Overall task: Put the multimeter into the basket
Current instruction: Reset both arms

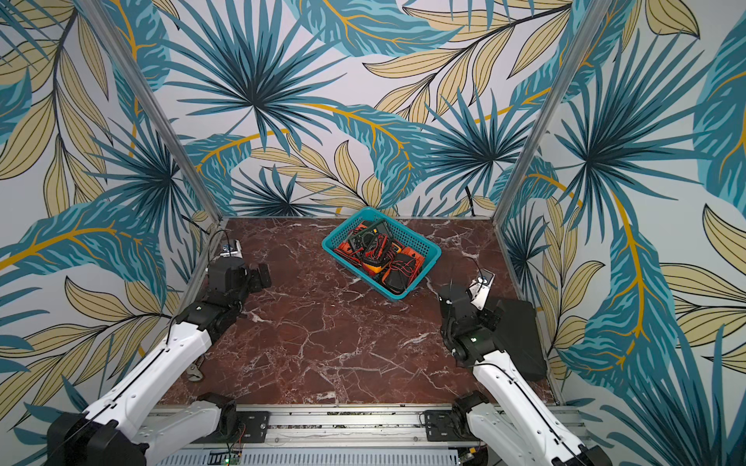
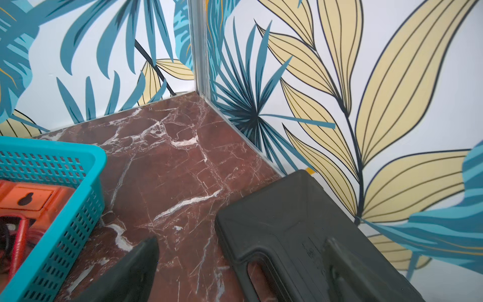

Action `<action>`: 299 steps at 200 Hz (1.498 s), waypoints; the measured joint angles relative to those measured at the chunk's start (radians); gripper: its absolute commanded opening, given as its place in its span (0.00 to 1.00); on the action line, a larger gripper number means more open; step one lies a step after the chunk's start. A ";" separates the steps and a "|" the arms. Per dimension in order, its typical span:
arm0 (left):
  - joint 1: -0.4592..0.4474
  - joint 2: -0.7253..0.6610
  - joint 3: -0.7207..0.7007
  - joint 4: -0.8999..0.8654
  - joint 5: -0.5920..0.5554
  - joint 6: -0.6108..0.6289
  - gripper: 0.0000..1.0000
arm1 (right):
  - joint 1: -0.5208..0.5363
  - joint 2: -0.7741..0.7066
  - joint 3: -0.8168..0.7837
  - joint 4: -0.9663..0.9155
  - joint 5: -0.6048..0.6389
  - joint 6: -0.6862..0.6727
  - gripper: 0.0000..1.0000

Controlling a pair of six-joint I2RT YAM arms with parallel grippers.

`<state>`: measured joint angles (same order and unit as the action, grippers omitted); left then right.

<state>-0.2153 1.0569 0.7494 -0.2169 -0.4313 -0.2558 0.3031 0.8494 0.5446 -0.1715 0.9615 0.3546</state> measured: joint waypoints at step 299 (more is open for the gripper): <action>0.303 0.499 -0.454 1.215 0.486 0.188 1.00 | -0.251 0.650 -0.273 1.247 -0.629 -0.266 1.00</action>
<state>0.0872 1.5558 0.2951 0.9981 0.0544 -0.0673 0.0521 1.4998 0.2714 1.0760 0.3321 0.0887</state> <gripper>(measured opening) 0.999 0.994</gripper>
